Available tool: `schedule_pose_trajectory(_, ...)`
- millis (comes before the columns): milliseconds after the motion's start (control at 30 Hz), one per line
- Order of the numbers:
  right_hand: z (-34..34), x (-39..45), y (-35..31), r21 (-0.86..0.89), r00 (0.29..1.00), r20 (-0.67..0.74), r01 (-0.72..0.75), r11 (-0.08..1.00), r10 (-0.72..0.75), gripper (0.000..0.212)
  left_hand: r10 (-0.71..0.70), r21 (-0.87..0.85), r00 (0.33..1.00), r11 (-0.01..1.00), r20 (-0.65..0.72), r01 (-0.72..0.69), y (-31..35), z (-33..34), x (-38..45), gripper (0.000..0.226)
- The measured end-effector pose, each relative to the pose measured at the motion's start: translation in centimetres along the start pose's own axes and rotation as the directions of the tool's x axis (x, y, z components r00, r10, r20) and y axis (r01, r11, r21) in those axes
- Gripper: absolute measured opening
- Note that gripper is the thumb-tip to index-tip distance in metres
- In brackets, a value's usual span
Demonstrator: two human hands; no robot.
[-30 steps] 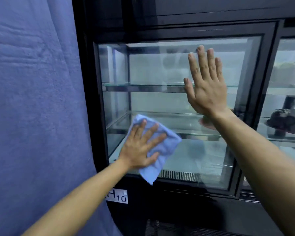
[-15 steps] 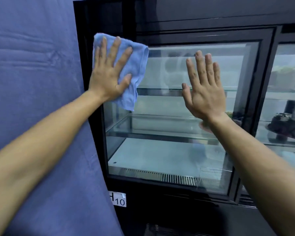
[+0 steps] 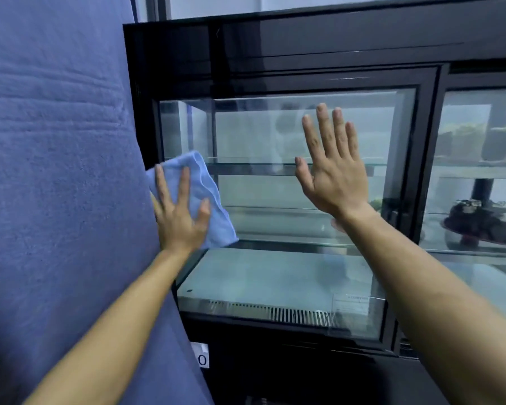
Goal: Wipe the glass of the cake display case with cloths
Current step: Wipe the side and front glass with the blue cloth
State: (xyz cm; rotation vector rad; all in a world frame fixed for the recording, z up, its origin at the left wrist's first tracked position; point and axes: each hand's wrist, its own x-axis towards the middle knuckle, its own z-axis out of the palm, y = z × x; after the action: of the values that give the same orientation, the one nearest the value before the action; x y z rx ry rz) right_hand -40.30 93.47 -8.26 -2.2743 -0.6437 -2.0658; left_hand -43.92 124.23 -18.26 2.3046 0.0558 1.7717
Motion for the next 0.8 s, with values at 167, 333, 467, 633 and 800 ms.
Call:
schedule_pose_trajectory(167, 0.2, 0.0, 0.0, 0.018, 1.0, -0.016, -0.003, 1.0, 0.003, 0.066, 0.016, 0.079, 0.987, 0.997, -0.157, -0.003, 7.6, -1.4, 14.1, 0.071)
schedule_pose_trajectory(333, 0.2, -0.1, 0.2, 0.062, 1.0, -0.024, -0.004, 0.998, 0.005, 0.061, 0.552, 0.124, 0.834, 0.828, 0.0, -0.547, 9.1, -0.7, 11.5, 0.065)
schedule_pose_trajectory(467, -0.1, -0.3, 0.7, 0.076, 1.0, -0.002, 0.028, 0.997, -0.028, 0.061, 0.415, 0.169, 0.909, 0.895, 0.024, -0.413, 0.6, -1.6, 8.9, 0.068)
schedule_pose_trajectory(633, -0.4, 0.0, 0.2, 0.115, 0.999, 0.033, -0.001, 0.993, -0.003, 0.064, 0.073, 0.127, 0.992, 0.99, -0.102, -0.06, 5.3, -2.3, 14.1, 0.069)
schedule_pose_trajectory(800, -1.7, -0.4, 3.0, 0.25, 0.998, -0.033, -0.035, 0.968, 0.045, 0.069, 0.393, 0.14, 0.911, 0.916, -0.129, -0.375, 13.9, -0.1, 15.1, 0.065)
